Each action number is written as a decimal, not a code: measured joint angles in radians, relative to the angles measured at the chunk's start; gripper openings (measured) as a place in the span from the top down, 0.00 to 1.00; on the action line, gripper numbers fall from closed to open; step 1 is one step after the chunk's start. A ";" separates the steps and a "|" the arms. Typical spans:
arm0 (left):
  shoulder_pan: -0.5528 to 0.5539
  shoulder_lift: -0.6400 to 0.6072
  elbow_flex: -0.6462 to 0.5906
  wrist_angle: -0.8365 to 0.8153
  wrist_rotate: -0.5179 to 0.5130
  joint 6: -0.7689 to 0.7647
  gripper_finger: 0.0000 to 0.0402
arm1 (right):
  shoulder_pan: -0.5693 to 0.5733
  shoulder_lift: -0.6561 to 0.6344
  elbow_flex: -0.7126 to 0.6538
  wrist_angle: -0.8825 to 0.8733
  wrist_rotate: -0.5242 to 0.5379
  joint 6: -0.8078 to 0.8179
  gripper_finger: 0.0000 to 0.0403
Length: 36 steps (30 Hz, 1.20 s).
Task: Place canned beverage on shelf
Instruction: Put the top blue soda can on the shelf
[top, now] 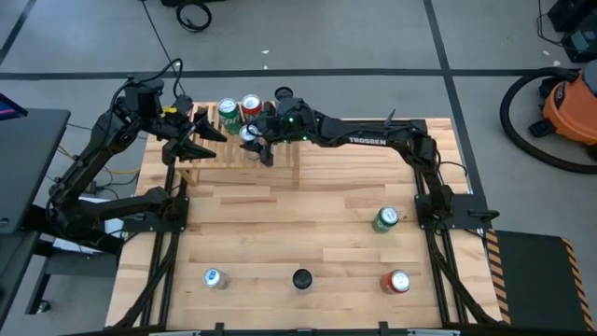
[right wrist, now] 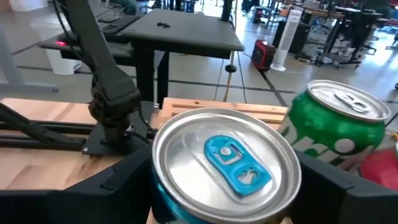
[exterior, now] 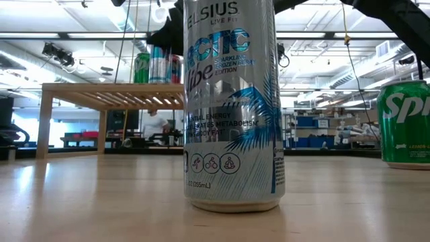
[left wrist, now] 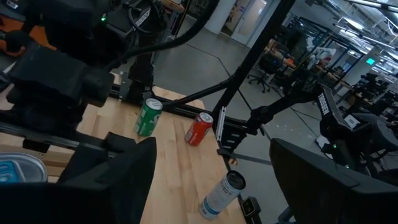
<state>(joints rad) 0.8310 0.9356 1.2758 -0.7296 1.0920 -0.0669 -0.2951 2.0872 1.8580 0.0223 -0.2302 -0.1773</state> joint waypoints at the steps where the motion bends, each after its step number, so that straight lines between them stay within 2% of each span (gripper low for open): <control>1: 0.000 0.000 0.000 0.000 0.000 0.000 0.22 | 0.000 -0.003 0.000 -0.004 0.000 0.001 0.26; 26: 0.000 0.000 0.000 0.005 0.000 0.002 0.22 | 0.004 -0.070 -0.001 -0.180 0.031 0.025 0.26; 36: 0.000 0.000 0.000 0.008 0.000 0.002 0.22 | 0.019 -0.070 -0.001 -0.192 0.057 0.048 0.39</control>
<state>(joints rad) 0.8310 0.9356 1.2758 -0.7218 1.0920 -0.0647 -0.2758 2.0174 1.8572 -0.1696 -0.1735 -0.1296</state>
